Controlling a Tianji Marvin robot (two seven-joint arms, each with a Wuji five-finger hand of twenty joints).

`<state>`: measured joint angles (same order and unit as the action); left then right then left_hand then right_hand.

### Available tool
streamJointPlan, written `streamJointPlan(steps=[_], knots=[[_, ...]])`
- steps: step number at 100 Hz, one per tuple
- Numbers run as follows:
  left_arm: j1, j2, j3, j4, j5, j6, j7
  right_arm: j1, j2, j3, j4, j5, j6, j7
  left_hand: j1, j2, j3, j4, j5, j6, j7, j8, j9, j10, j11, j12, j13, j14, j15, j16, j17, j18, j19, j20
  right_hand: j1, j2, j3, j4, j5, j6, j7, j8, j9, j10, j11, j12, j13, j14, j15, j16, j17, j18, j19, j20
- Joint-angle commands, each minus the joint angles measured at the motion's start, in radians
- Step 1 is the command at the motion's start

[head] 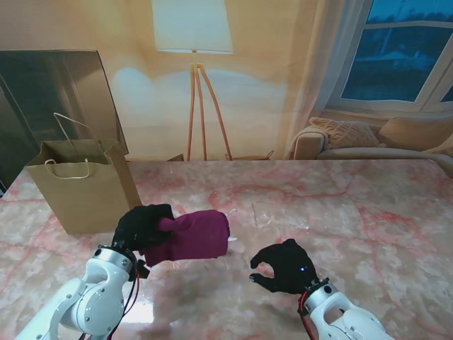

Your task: Fold the socks and the shorts into the kraft paper bag

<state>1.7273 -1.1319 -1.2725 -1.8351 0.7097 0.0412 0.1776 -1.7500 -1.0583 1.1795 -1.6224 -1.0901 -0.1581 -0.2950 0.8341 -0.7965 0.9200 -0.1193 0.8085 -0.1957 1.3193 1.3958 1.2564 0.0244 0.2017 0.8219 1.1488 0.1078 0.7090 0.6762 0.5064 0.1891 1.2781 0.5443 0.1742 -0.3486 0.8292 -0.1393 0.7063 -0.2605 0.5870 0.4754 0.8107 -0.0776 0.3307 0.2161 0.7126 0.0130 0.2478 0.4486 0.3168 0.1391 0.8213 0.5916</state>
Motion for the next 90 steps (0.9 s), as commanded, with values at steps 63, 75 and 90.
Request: streamJointPlan(steps=[63, 75, 90], knots=[[-0.148, -0.005, -0.221, -0.176, -0.046, 0.151, -0.071, 0.073, -0.015, -0.05, 0.087, 0.046, 0.016, -0.022, 0.087, 0.017, 0.106, 0.032, 0.04, -0.053, 0.053, 0.023, 0.04, -0.118, 0.034, 0.055, 0.035, -0.025, 0.027, 0.019, -0.01, 0.002, 0.026, 0.027, 0.009, 0.036, 0.006, 0.054, 0.003, 0.013, -0.015, 0.003, -0.02, 0.024, 0.016, 0.01, -0.015, -0.003, -0.018, -0.009, -0.017, 0.013, 0.018, -0.034], [-0.177, 0.0, -0.264, -0.178, -0.034, 0.166, -0.1, 0.082, -0.015, -0.054, 0.095, 0.048, 0.021, -0.023, 0.089, 0.018, 0.1, 0.034, 0.04, -0.059, 0.052, 0.024, 0.039, -0.122, 0.033, 0.058, 0.033, -0.027, 0.026, 0.021, -0.012, -0.001, 0.023, 0.028, 0.009, 0.036, 0.006, 0.054, 0.004, 0.012, -0.015, 0.003, -0.021, 0.026, 0.016, 0.01, -0.017, -0.002, -0.019, -0.009, -0.019, 0.012, 0.017, -0.036], [-0.216, 0.005, -0.304, -0.17, -0.025, 0.187, -0.122, 0.089, -0.017, -0.059, 0.111, 0.052, 0.029, -0.035, 0.089, 0.019, 0.098, 0.035, 0.04, -0.06, 0.051, 0.026, 0.04, -0.126, 0.034, 0.061, 0.033, -0.027, 0.026, 0.023, -0.013, -0.004, 0.021, 0.029, 0.009, 0.037, 0.005, 0.054, 0.003, 0.009, -0.015, 0.003, -0.022, 0.026, 0.016, 0.01, -0.017, -0.002, -0.019, -0.009, -0.02, 0.013, 0.018, -0.036]])
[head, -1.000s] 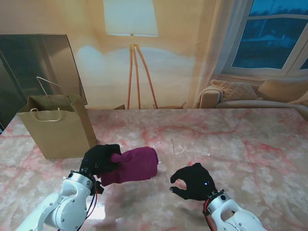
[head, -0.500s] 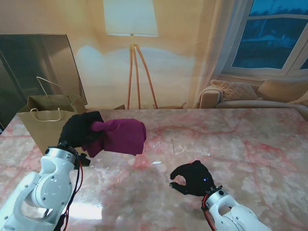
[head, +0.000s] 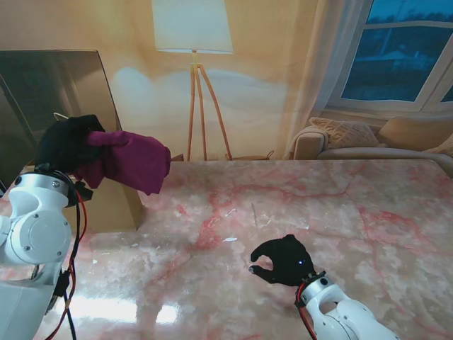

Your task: Fold the socks and the shorts into the kraft paper bag

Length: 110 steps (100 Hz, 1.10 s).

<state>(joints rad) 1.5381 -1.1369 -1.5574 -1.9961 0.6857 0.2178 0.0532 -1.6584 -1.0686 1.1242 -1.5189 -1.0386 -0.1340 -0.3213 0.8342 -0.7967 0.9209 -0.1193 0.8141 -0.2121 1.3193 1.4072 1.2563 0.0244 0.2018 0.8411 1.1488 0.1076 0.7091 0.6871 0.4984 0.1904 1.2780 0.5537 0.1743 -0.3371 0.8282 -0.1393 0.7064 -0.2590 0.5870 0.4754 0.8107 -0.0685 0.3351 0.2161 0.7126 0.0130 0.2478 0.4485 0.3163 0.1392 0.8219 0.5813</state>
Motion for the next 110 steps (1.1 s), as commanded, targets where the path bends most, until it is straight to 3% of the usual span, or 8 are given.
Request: streamJointPlan(steps=[1, 52, 110], knots=[[-0.03, 0.01, -0.021, -0.008, 0.0, 0.011, 0.002, -0.002, -0.007, -0.004, 0.009, 0.001, 0.006, -0.01, 0.089, 0.018, 0.097, 0.035, 0.034, -0.044, 0.051, 0.014, 0.04, -0.126, 0.034, 0.043, 0.033, -0.027, 0.026, 0.012, -0.005, -0.006, 0.021, 0.02, 0.009, 0.025, 0.006, 0.054, 0.004, 0.011, -0.014, 0.003, -0.022, 0.017, 0.011, 0.01, -0.017, -0.002, -0.019, -0.009, -0.019, 0.013, 0.018, -0.026], [-0.152, 0.005, -0.092, 0.061, 0.021, 0.078, 0.043, 0.022, -0.008, -0.011, 0.044, 0.02, 0.012, 0.001, 0.086, 0.02, 0.097, 0.036, 0.035, -0.048, 0.048, 0.02, 0.039, -0.133, 0.033, 0.05, 0.029, -0.029, 0.02, 0.017, -0.007, -0.016, 0.016, 0.026, 0.009, 0.024, 0.004, 0.054, -0.002, 0.012, -0.019, 0.002, -0.025, 0.016, 0.01, 0.01, -0.022, -0.001, -0.021, -0.01, -0.022, 0.013, 0.02, -0.027], [-0.228, 0.013, -0.129, 0.205, 0.081, 0.067, 0.071, 0.049, -0.01, -0.034, 0.065, 0.043, 0.015, 0.022, 0.089, 0.022, 0.094, 0.037, 0.032, -0.051, 0.046, 0.026, 0.038, -0.139, 0.032, 0.055, 0.027, -0.032, 0.012, 0.016, -0.011, -0.023, 0.008, 0.039, 0.008, 0.02, 0.004, 0.054, 0.003, 0.014, -0.019, 0.002, -0.029, 0.016, 0.009, 0.009, -0.027, -0.001, -0.022, -0.011, -0.026, 0.014, 0.019, -0.028]])
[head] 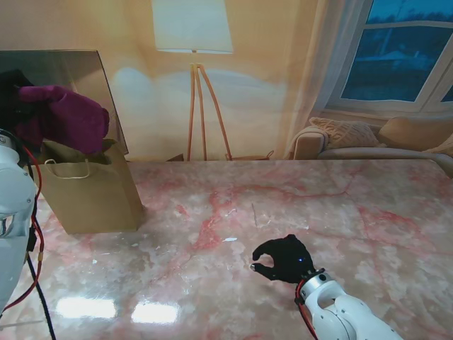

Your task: Fold the socks and the shorts into the kraft paper bag

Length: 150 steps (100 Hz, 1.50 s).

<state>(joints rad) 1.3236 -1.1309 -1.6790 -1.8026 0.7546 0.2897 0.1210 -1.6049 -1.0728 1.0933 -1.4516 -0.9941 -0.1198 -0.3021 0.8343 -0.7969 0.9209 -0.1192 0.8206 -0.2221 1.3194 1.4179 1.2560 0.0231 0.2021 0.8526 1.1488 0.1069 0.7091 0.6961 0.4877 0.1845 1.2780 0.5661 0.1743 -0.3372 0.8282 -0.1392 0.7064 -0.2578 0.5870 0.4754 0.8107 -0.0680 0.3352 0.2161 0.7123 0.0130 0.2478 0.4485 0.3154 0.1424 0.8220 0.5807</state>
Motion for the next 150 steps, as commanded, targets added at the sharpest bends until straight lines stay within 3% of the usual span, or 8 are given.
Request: streamJointPlan(steps=[1, 82, 99, 138, 150], knots=[[-0.015, 0.007, -0.007, 0.014, 0.014, -0.005, 0.003, -0.005, -0.005, -0.003, -0.002, -0.002, 0.001, 0.003, 0.089, 0.022, 0.093, 0.037, 0.025, -0.041, 0.046, 0.016, 0.038, -0.138, 0.032, 0.043, 0.027, -0.031, 0.012, 0.007, 0.0, -0.017, 0.008, 0.026, 0.008, 0.02, 0.004, 0.054, 0.002, 0.013, -0.019, 0.002, -0.029, 0.015, 0.009, 0.009, -0.027, -0.001, -0.022, -0.011, -0.025, 0.011, 0.019, -0.027], [-0.093, 0.026, 0.074, 0.216, 0.105, -0.05, 0.005, 0.005, -0.005, -0.006, 0.002, 0.017, 0.016, 0.038, 0.075, 0.008, 0.112, 0.034, 0.031, -0.052, 0.04, 0.022, 0.044, -0.132, 0.025, 0.031, 0.04, -0.032, 0.005, -0.015, 0.014, -0.013, 0.013, 0.043, 0.008, 0.017, 0.004, 0.053, -0.001, 0.007, -0.019, 0.003, -0.035, 0.017, 0.008, 0.009, -0.027, 0.003, -0.02, -0.009, -0.026, 0.013, 0.021, -0.025], [-0.082, 0.039, 0.072, 0.215, 0.142, -0.059, -0.051, 0.001, -0.006, -0.005, -0.001, 0.02, 0.017, 0.041, 0.076, 0.006, 0.117, 0.035, 0.031, -0.047, 0.038, 0.023, 0.045, -0.128, 0.028, 0.033, 0.039, -0.029, 0.016, -0.008, 0.007, -0.003, 0.015, 0.046, 0.008, 0.018, 0.004, 0.053, -0.001, 0.005, -0.02, 0.003, -0.035, 0.018, 0.007, 0.009, -0.027, 0.003, -0.019, -0.008, -0.026, 0.013, 0.021, -0.024], [-0.027, 0.081, 0.061, 0.191, 0.332, -0.136, -0.218, 0.0, -0.006, -0.018, -0.009, 0.028, 0.023, 0.051, 0.084, 0.006, 0.124, 0.038, 0.034, -0.032, 0.04, 0.028, 0.047, -0.132, 0.035, 0.043, 0.033, -0.018, 0.061, 0.039, -0.001, 0.014, 0.03, 0.069, 0.008, 0.02, 0.002, 0.053, -0.001, 0.005, -0.021, 0.003, -0.037, 0.018, 0.007, 0.008, -0.028, 0.004, -0.019, -0.007, -0.026, 0.013, 0.022, -0.023], [-0.014, 0.091, 0.057, 0.174, 0.37, -0.156, -0.297, -0.002, -0.005, -0.018, -0.019, 0.024, 0.024, 0.058, 0.087, 0.009, 0.119, 0.036, 0.03, -0.025, 0.039, 0.03, 0.043, -0.122, 0.035, 0.044, 0.025, -0.018, 0.068, 0.051, -0.018, 0.03, 0.022, 0.076, 0.008, 0.021, 0.001, 0.053, -0.001, 0.006, -0.02, 0.003, -0.037, 0.018, 0.007, 0.009, -0.028, 0.003, -0.019, -0.007, -0.027, 0.013, 0.022, -0.023]])
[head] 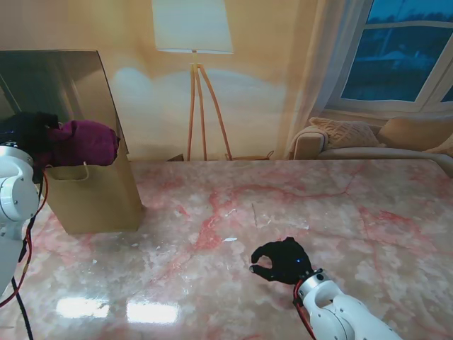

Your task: Fold the socks and the shorts into the kraft paper bag

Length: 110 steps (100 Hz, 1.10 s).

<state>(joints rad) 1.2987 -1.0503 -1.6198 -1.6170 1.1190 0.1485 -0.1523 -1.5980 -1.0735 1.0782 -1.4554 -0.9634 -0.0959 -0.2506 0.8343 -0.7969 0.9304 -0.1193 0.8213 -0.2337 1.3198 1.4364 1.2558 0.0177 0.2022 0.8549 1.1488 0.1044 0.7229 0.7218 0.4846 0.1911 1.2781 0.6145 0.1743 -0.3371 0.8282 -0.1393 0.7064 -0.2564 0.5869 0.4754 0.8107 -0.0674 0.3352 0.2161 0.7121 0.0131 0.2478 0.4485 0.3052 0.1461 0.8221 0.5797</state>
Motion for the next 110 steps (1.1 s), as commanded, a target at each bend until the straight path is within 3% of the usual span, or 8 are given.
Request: streamJointPlan(steps=[1, 22, 40, 47, 56, 62, 90, 110], knots=[[0.012, 0.011, -0.002, -0.013, 0.008, -0.017, -0.029, -0.009, -0.004, -0.003, -0.016, -0.007, 0.0, 0.008, 0.087, 0.01, 0.108, 0.036, 0.028, -0.012, 0.038, 0.011, 0.041, -0.117, 0.034, 0.041, 0.024, -0.015, 0.054, 0.026, -0.015, 0.025, 0.021, 0.028, 0.008, 0.021, 0.001, 0.053, -0.001, 0.004, -0.02, 0.003, -0.038, 0.018, 0.007, 0.009, -0.028, 0.003, -0.019, -0.007, -0.017, 0.009, 0.022, -0.022], [0.024, 0.021, -0.011, -0.038, 0.02, -0.032, -0.133, -0.012, -0.003, 0.0, -0.026, -0.013, 0.002, 0.01, 0.102, 0.077, -0.026, 0.007, -0.15, -0.026, -0.228, -0.134, -0.016, -0.055, -0.026, -0.034, -0.024, -0.015, -0.009, 0.068, -0.056, 0.04, -0.044, 0.072, 0.009, 0.023, -0.002, 0.053, 0.001, 0.005, -0.02, 0.003, -0.038, 0.019, 0.007, 0.008, -0.029, 0.003, -0.02, -0.007, -0.018, 0.009, 0.022, -0.022], [0.03, 0.024, -0.019, -0.047, 0.01, -0.046, -0.163, -0.013, -0.004, 0.0, -0.028, -0.007, 0.003, 0.017, -0.024, 0.103, -0.123, -0.025, -0.212, 0.083, -0.596, -0.645, -0.176, 0.0, 0.036, -0.233, -0.12, -0.034, -0.074, 0.048, -0.121, 0.037, -0.147, 0.11, 0.01, 0.024, -0.004, 0.054, 0.002, 0.004, -0.02, 0.003, -0.04, 0.018, 0.006, 0.008, -0.031, 0.005, -0.02, -0.007, -0.019, 0.008, 0.022, -0.022], [0.03, 0.025, -0.02, -0.051, -0.008, -0.046, -0.176, -0.014, -0.004, 0.0, -0.028, -0.005, 0.004, 0.017, -0.094, 0.125, -0.098, 0.004, -0.151, 0.136, -0.733, -0.86, -0.236, 0.01, 0.075, -0.361, -0.149, -0.027, -0.106, 0.009, -0.142, 0.028, -0.186, 0.107, 0.01, 0.024, -0.003, 0.054, 0.001, 0.003, -0.021, 0.004, -0.04, 0.019, 0.006, 0.008, -0.032, 0.005, -0.02, -0.007, -0.019, 0.009, 0.022, -0.021], [0.026, 0.026, -0.02, -0.048, -0.026, -0.056, -0.18, -0.014, -0.004, 0.0, -0.028, -0.003, 0.004, 0.017, 0.039, 0.119, -0.228, -0.022, -0.031, 0.058, -0.571, -0.903, -0.013, -0.035, 0.008, -0.109, -0.086, -0.044, -0.053, 0.009, -0.109, 0.02, -0.165, 0.11, 0.01, 0.025, -0.004, 0.054, 0.002, 0.004, -0.02, 0.004, -0.04, 0.018, 0.006, 0.008, -0.032, 0.004, -0.021, -0.007, -0.019, 0.008, 0.022, -0.021], [0.024, 0.028, -0.019, -0.055, -0.037, -0.061, -0.211, -0.014, -0.005, 0.0, -0.026, -0.002, 0.004, 0.014, 0.05, 0.127, -0.227, -0.026, 0.001, 0.025, -0.516, -0.944, 0.009, -0.048, -0.006, -0.081, -0.093, -0.03, -0.058, 0.005, -0.121, 0.017, -0.172, 0.098, 0.011, 0.025, -0.004, 0.054, 0.002, 0.004, -0.02, 0.004, -0.042, 0.019, 0.005, 0.008, -0.033, 0.006, -0.021, -0.008, -0.019, 0.009, 0.022, -0.021], [0.011, 0.042, -0.004, -0.06, 0.023, -0.111, -0.322, -0.006, -0.006, -0.004, -0.012, 0.001, 0.0, 0.004, 0.071, 0.198, -0.28, -0.013, 0.068, -0.027, -0.489, -1.064, -0.017, -0.074, -0.023, -0.07, -0.182, -0.031, -0.113, -0.008, -0.209, 0.028, -0.242, 0.099, 0.01, 0.026, -0.004, 0.054, 0.001, 0.003, -0.02, 0.004, -0.043, 0.02, 0.005, 0.008, -0.035, 0.004, -0.021, -0.007, -0.022, 0.01, 0.023, -0.019], [0.016, 0.041, -0.005, -0.063, 0.021, -0.107, -0.31, -0.003, -0.006, -0.004, -0.007, -0.001, 0.001, 0.002, -0.028, 0.164, -0.274, -0.029, -0.031, 0.087, -0.724, -1.02, -0.254, -0.041, 0.052, -0.313, -0.304, -0.023, -0.275, -0.069, -0.263, 0.02, -0.348, 0.105, 0.011, 0.026, -0.005, 0.054, 0.001, 0.003, -0.021, 0.004, -0.043, 0.02, 0.004, 0.008, -0.036, 0.005, -0.022, -0.008, -0.023, 0.011, 0.022, -0.019]])
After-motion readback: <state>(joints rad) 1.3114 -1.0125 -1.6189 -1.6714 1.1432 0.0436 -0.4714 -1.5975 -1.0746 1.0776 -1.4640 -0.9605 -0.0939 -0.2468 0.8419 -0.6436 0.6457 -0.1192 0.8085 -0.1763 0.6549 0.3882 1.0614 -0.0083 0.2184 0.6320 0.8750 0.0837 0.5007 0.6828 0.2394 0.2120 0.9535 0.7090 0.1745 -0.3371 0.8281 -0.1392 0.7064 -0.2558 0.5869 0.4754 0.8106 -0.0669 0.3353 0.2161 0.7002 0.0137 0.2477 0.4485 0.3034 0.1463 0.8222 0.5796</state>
